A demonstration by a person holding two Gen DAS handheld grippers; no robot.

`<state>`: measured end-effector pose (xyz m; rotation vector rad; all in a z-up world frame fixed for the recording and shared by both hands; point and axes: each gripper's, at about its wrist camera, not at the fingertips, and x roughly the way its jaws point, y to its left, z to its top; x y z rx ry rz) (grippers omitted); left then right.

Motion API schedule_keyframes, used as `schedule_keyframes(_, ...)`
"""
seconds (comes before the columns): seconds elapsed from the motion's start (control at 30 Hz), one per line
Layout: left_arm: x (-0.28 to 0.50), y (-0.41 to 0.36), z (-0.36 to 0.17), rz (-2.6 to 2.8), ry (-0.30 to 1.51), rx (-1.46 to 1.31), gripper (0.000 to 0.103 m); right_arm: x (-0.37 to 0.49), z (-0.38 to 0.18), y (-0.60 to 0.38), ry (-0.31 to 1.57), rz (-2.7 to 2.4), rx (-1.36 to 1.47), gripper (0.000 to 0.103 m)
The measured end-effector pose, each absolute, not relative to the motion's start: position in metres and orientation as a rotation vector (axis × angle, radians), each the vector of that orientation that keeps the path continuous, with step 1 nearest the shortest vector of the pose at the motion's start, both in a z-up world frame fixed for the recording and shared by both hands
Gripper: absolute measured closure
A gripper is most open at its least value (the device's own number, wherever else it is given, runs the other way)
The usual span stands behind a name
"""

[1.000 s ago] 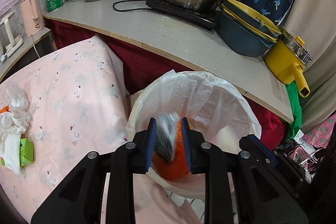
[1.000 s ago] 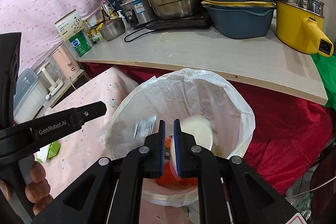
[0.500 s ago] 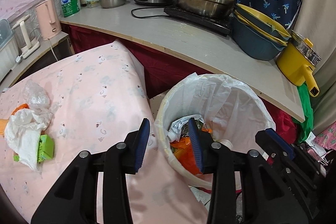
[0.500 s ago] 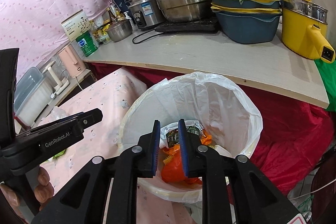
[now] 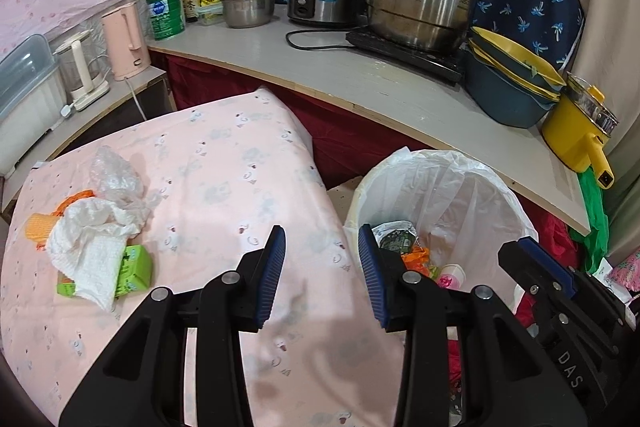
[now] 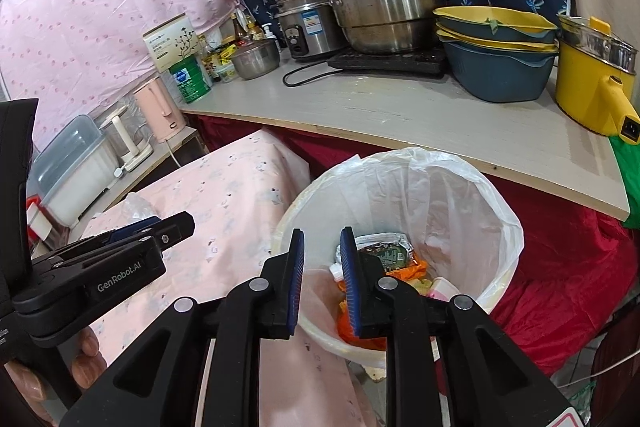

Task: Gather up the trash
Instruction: 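Move both grippers back over the tissues and wafer on the table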

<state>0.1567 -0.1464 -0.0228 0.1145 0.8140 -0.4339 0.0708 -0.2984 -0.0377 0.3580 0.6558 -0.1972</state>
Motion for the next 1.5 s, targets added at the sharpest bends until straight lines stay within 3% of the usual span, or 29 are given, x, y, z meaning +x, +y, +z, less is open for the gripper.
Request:
schedule_keyframes(0.23,0.151,-0.119,-0.019,-0.380,0.802,0.103,0.066,0.072,-0.029,-0.273,0.652,-0.162,0.329,0.082)
schedule_keyframes(0.3,0.150,-0.109,-0.018,-0.363,0.801,0.093,0.063,0.072,-0.026,-0.267,0.647,-0.154,0.319,0.077)
schedule_keyframes(0.63,0.146,-0.063,-0.013,-0.278,0.785,0.065,0.052,0.077,-0.015,-0.228,0.646,-0.097,0.274,0.076)
schedule_keyframes(0.9,0.145,-0.016,-0.014,-0.187,0.786,0.047,0.050,0.084,-0.011,-0.193,0.649,-0.042,0.240,0.071)
schedule_keyframes(1.5,0.155,0.082,-0.039,0.000,0.831,0.004,0.038,0.115,-0.017,-0.116,0.694,0.085,0.177,0.070)
